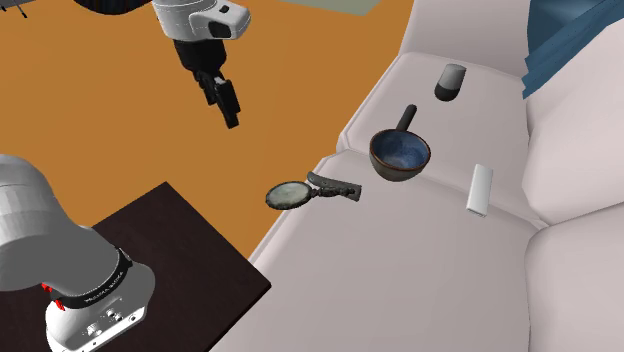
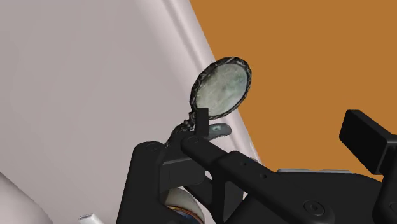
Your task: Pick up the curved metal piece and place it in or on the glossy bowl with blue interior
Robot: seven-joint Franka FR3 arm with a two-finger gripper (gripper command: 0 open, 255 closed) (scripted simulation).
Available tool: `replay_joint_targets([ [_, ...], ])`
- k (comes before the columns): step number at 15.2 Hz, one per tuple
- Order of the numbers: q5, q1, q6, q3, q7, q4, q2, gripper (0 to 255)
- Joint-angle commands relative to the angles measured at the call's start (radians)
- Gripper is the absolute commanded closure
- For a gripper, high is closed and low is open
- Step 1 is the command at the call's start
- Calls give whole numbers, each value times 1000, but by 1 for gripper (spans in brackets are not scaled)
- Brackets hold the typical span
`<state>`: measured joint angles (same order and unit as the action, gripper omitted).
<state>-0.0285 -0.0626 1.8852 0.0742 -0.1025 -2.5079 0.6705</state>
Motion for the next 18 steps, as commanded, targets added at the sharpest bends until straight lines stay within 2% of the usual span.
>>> replay_joint_targets([
  [1,16,-14,91,10,-35,-18,-52,0],
  [7,78,-42,358,44,-121,-55,-230,0],
  [11,145,-47,529,72,-155,-50,-371,0],
  [15,254,-38,684,104,-155,-21,-524,0],
  [18,380,-27,783,125,-120,18,-645,0],
])
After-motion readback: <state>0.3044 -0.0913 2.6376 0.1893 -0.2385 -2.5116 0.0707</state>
